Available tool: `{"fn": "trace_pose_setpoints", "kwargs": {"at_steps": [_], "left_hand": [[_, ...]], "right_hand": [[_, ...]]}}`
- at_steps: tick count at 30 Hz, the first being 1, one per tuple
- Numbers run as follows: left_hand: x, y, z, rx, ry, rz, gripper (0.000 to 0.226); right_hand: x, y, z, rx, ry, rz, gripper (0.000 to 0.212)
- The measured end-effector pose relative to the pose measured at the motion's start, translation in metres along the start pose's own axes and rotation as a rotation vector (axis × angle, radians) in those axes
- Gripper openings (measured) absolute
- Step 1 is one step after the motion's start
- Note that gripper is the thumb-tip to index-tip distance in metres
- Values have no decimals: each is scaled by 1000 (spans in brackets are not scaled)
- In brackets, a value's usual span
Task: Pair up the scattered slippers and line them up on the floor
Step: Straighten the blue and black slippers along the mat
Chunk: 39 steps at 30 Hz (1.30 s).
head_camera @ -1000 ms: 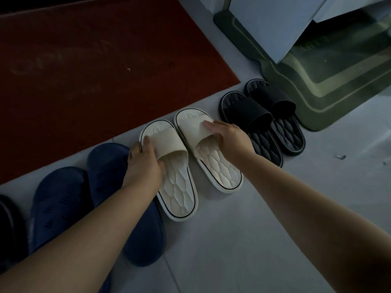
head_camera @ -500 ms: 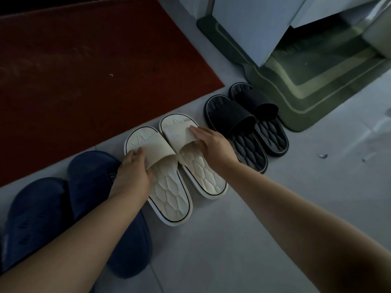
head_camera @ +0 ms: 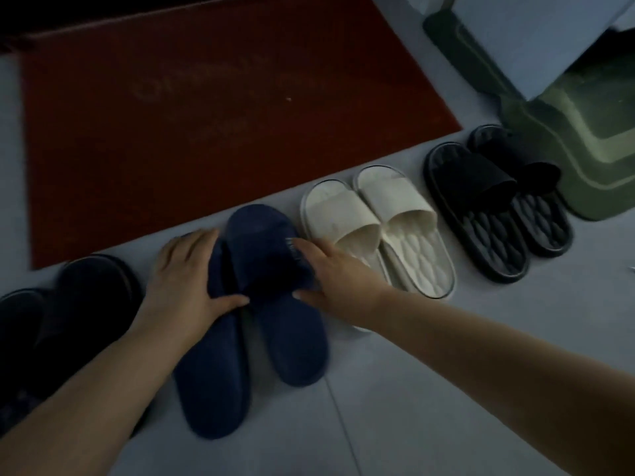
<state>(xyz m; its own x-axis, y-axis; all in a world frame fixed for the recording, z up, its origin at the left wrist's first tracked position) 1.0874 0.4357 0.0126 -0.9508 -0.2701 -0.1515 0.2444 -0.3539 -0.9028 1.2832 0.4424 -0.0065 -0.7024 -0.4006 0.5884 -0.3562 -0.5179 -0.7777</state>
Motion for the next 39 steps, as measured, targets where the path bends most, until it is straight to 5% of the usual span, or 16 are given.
{"fn": "trace_pose_setpoints", "kwargs": {"at_steps": [5, 17, 25, 33, 39], "left_hand": [[57, 12, 11, 254, -228, 61, 97], [73, 18, 15, 22, -347, 331, 70], [60, 12, 12, 79, -410, 322, 69], [85, 3, 6, 237, -237, 377, 98], [229, -57, 40, 87, -91, 363, 84]], "right_hand": [[3, 12, -26, 137, 128, 83, 71], [8, 22, -48, 12, 47, 75, 68], [4, 26, -42, -25, 60, 117, 66], [35, 6, -46, 94, 181, 313, 79], [169, -1, -84, 336, -142, 461, 53]]}}
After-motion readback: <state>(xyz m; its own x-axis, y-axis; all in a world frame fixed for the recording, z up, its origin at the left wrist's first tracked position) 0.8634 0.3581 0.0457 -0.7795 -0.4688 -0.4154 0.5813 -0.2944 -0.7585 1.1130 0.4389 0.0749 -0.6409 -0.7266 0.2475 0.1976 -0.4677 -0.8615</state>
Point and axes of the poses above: each hand's wrist, its own z-axis away from the middle knuckle, its own y-axis out of the palm, x = y × z, the point moved 4 cm from there along -z, towards the middle knuckle, and after that the axes turned 11 degrees about -y, right-handed, at the moved point
